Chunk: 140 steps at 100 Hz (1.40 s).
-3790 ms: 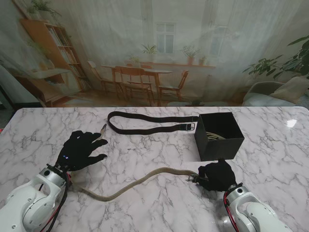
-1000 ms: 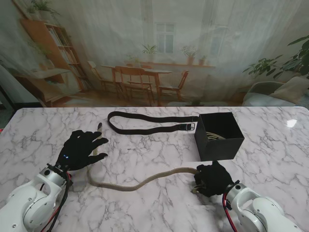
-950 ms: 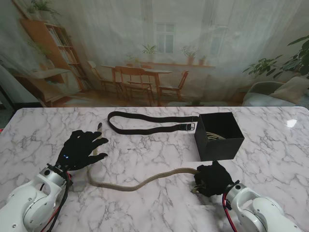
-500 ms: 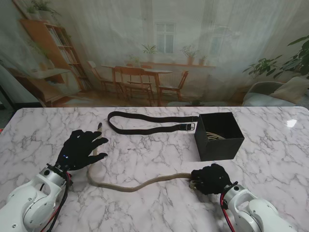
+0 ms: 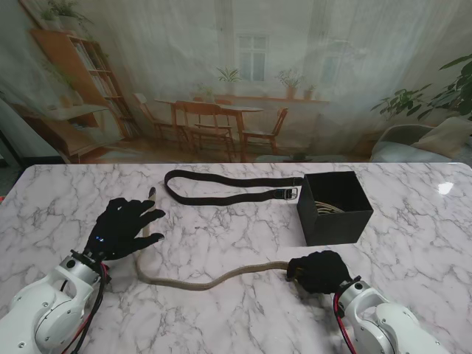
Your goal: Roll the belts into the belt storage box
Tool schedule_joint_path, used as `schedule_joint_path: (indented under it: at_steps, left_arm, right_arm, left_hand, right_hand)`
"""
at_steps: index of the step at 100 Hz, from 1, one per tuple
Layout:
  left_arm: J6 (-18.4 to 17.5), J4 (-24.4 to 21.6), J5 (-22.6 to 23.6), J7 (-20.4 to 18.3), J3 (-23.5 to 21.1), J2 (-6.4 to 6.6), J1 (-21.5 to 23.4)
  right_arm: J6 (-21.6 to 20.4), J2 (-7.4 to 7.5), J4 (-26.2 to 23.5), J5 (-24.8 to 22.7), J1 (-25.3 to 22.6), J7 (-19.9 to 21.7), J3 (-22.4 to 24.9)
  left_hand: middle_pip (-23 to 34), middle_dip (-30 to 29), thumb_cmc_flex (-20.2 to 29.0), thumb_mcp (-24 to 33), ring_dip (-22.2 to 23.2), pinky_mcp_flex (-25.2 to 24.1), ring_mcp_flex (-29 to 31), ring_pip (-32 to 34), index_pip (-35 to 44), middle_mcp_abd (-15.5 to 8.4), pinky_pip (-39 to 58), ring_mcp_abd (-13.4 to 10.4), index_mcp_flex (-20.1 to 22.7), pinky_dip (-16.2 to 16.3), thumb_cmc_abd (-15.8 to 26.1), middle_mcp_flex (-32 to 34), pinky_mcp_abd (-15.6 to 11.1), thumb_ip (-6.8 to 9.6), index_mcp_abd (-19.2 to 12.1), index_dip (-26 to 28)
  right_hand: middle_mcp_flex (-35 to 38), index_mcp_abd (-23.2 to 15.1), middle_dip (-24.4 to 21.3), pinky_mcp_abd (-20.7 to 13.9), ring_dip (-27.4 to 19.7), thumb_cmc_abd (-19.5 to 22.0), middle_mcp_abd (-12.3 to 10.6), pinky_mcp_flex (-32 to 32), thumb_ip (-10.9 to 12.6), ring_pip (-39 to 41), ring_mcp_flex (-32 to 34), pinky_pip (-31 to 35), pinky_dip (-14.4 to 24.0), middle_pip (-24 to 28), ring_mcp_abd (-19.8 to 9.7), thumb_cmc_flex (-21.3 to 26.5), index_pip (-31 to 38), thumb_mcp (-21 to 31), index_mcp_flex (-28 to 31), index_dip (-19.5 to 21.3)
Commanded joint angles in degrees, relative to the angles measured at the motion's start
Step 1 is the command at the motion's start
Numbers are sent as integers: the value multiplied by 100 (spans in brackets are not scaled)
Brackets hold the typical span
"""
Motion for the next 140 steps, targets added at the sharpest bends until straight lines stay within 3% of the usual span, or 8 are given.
schedule_joint_path:
  at_steps: [1,20,40,66,88,117,130,140]
  left_arm:
    - [-17,1,14,-57,2,-11,17]
    - [-28,4,13,-54,1,-10,15]
    - [-53,16,13,-56,12,-8,0]
    - [-66,23,6,-55,16,-8,-5]
    - [-49,18,6,-55,17,-9,-1]
    - [-46,14,8,-61,15,-9,0]
    - [-45,12,3,-64,14,-10,2]
    - [-44,11,5,-62,12,-10,4]
  right_arm:
    - [-39,-14,3,7,-29,22,-2]
    - [-127,-8,-115,78,-85,300,92]
    - [-350,25,-728,471,-349,1561,483]
    - [-489,161,-1341,1030,-487,3319,856]
    - [-566,223,-1438,1128,-478,3758,916]
    - [-526,245,-1381,779,-429,3847,843]
    - [-536,218,-1231,547,-391,3435,732]
    - [-507,192,-1076,525,-337,3123,618]
  left_hand:
    - [8,41,124,-118,26,-86,-75,106,-80,49,80,41,-108,23,262,-192,131,-94,119,-6]
    - [10,41,112,-123,27,-89,-74,106,-79,47,81,51,-109,24,265,-190,135,-95,123,-6]
    - [10,41,119,-117,27,-91,-77,105,-79,44,78,46,-110,21,272,-188,139,-94,123,-6]
    - [9,40,111,-119,28,-94,-78,106,-80,56,71,43,-112,16,268,-185,140,-95,125,-6]
    - [4,38,115,-120,27,-88,-77,106,-76,54,74,50,-100,16,267,-191,144,-96,121,-5]
    - [4,38,118,-117,27,-85,-75,108,-72,55,80,44,-90,16,271,-189,133,-95,126,-2]
    - [4,38,117,-119,27,-86,-78,107,-73,53,80,44,-96,16,273,-191,140,-95,123,-2]
    - [3,38,118,-118,27,-87,-75,108,-71,53,80,46,-90,15,273,-195,132,-95,128,-2]
  right_hand:
    - [385,705,-148,-206,-67,-261,-451,12,-180,-202,113,-56,-63,-89,-205,273,538,-56,482,-372]
    - [182,1877,-571,-371,-197,-239,-420,-83,337,-974,86,-435,6,-404,-174,-1682,-1027,-57,1343,1632]
    - [-725,2527,-1114,-528,-664,241,-229,-688,611,-2152,-657,-1062,-131,-1097,-146,-2327,-1977,-1347,584,1758]
    - [-2200,3044,-1635,-771,-1617,-253,-116,-1450,1039,-3256,-1955,-1853,-826,-2069,-416,-1625,-2938,486,-958,1854]
    - [-2817,2959,-1848,-979,-1939,-726,-204,-1894,2204,-3514,-2659,-2101,-1049,-2534,-613,-1020,-3301,2629,-1596,1946]
    - [-2987,2327,-1741,-1215,-1980,-353,-891,-1725,1203,-3380,-2483,-2018,-1115,-2330,-903,871,-3029,2077,-1989,2333]
    - [-2523,1706,-1377,-1126,-1652,-202,-1100,-1513,831,-3010,-2000,-1743,-952,-1590,-762,337,-2396,926,-1373,2482]
    - [-2771,1386,-668,-811,-1104,-244,-538,-1652,676,-2722,-1956,-1601,-553,-647,-519,-159,-1639,550,-805,2688]
